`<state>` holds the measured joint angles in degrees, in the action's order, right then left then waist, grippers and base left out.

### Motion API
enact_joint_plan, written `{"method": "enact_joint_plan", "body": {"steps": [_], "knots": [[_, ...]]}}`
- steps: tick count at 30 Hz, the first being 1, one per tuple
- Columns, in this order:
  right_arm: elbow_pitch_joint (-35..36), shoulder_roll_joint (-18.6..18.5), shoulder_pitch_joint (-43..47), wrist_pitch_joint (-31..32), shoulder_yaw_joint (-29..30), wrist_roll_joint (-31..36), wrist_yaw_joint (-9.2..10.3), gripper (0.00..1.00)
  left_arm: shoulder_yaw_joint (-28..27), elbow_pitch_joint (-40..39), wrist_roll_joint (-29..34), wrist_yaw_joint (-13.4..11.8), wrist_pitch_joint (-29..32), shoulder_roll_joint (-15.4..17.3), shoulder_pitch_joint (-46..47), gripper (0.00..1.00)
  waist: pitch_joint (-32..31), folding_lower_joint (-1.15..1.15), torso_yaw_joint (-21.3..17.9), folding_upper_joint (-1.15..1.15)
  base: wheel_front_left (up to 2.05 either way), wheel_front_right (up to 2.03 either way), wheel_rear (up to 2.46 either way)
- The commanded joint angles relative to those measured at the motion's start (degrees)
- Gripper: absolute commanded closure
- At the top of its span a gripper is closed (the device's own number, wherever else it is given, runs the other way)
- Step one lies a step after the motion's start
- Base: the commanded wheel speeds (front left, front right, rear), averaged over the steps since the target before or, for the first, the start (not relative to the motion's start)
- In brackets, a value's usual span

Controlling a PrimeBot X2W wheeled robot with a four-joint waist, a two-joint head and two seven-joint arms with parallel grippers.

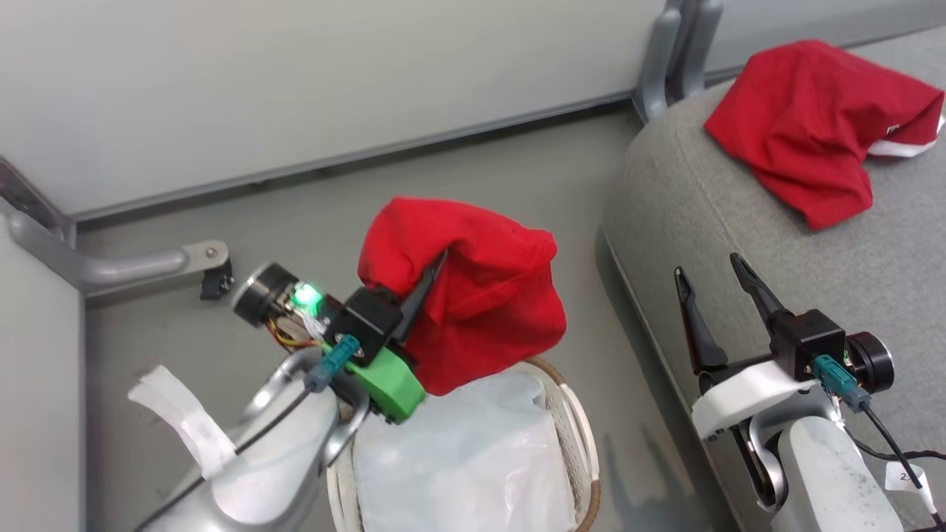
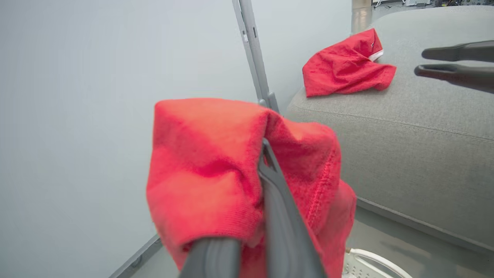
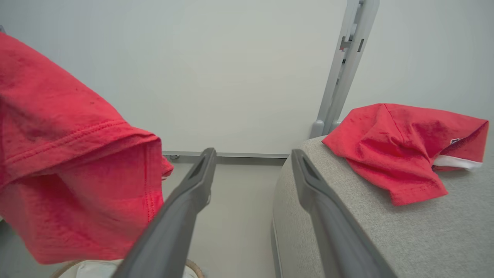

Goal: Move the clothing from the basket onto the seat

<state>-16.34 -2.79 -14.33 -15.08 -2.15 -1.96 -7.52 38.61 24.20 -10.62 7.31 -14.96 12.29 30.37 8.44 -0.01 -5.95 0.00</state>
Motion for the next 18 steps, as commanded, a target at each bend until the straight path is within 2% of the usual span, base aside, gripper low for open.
{"method": "enact_joint_plan", "body": {"steps": [1, 9, 18], "knots": [[-0.22, -0.20, 1.17, -0.14, -0.11, 0.25, 0.06, 0.00, 0.50, -0.76, -0.06, 0.23, -0.28, 1.16, 1.48, 1.00, -4.20, 0.01, 1.59, 0.00, 0.00, 0.00, 0.00], [-0.70, -0.21, 1.67, -0.14, -2.61, -0.25, 0.06, 0.00, 3.57, -5.73, -1.94, 0.13, 2.43, 7.58, 9.91, 1.00, -6.35, 0.01, 1.43, 0.00, 0.00, 0.00, 0.00], [-0.32, -0.20, -0.26, -0.14, -7.35, -0.94, 0.06, 0.00, 4.12, -8.23, -4.23, 0.12, 3.20, 10.27, 15.09, 1.00, -6.92, 0.01, 1.43, 0.00, 0.00, 0.00, 0.00]]}}
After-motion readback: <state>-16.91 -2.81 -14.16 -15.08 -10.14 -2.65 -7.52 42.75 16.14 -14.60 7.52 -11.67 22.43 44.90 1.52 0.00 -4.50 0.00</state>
